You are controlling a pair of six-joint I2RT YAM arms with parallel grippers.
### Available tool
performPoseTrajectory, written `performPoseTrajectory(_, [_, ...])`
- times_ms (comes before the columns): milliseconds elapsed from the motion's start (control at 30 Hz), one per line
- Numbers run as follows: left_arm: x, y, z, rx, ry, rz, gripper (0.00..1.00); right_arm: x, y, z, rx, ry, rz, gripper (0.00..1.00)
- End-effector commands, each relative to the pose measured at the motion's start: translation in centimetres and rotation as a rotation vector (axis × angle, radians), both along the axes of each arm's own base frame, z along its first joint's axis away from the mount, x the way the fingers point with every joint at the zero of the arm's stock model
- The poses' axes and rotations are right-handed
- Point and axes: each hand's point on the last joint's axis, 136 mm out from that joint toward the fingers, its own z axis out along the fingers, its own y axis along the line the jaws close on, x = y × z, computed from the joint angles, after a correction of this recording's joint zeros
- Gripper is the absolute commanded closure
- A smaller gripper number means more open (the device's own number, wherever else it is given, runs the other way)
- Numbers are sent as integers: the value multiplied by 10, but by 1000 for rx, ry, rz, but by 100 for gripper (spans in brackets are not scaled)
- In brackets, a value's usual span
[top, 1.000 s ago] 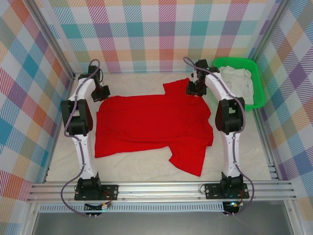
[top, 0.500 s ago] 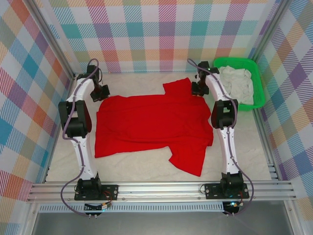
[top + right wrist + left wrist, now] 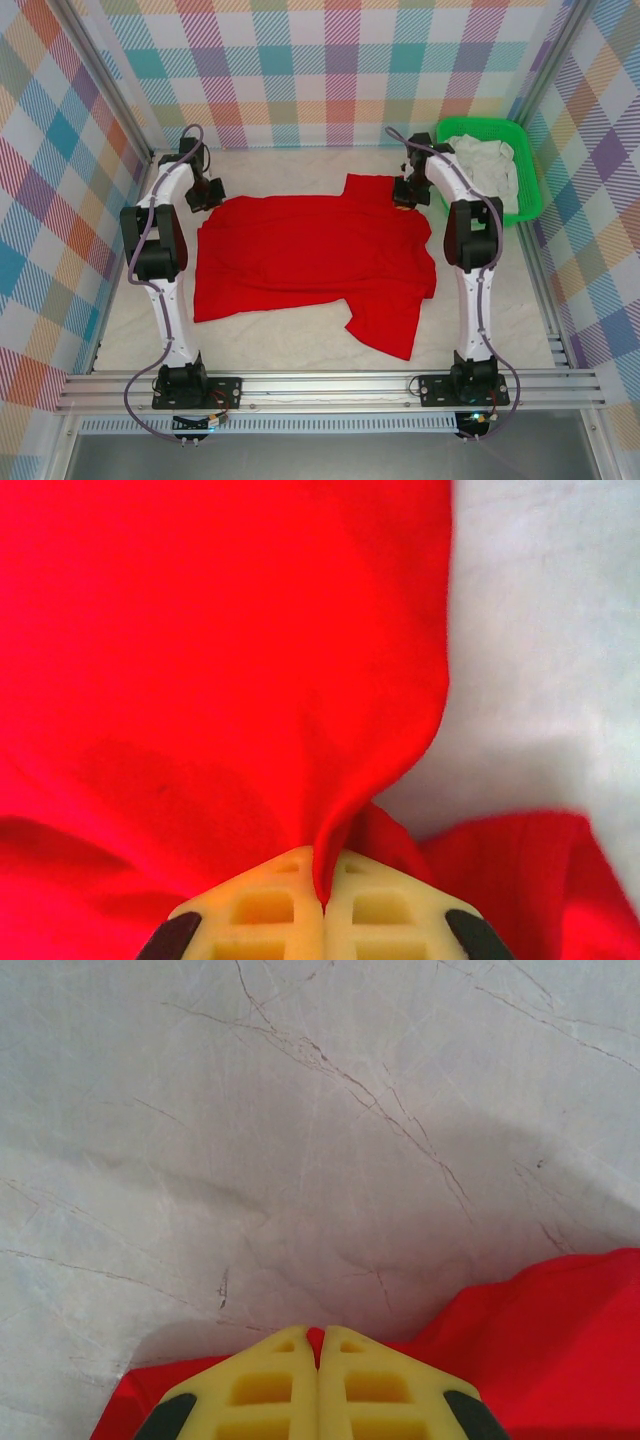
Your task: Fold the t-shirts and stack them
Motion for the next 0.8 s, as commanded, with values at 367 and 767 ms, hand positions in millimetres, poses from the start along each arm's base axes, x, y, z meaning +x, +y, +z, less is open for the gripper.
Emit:
performPoseTrajectory(367, [-4,-6,-1,-8,3,-12,100,-65,54,-32,26,79,-12,92])
performPoseTrajectory(767, [-4,-6,4,-7,-3,-13,100,-28,9,63,-85,-106,-37,63])
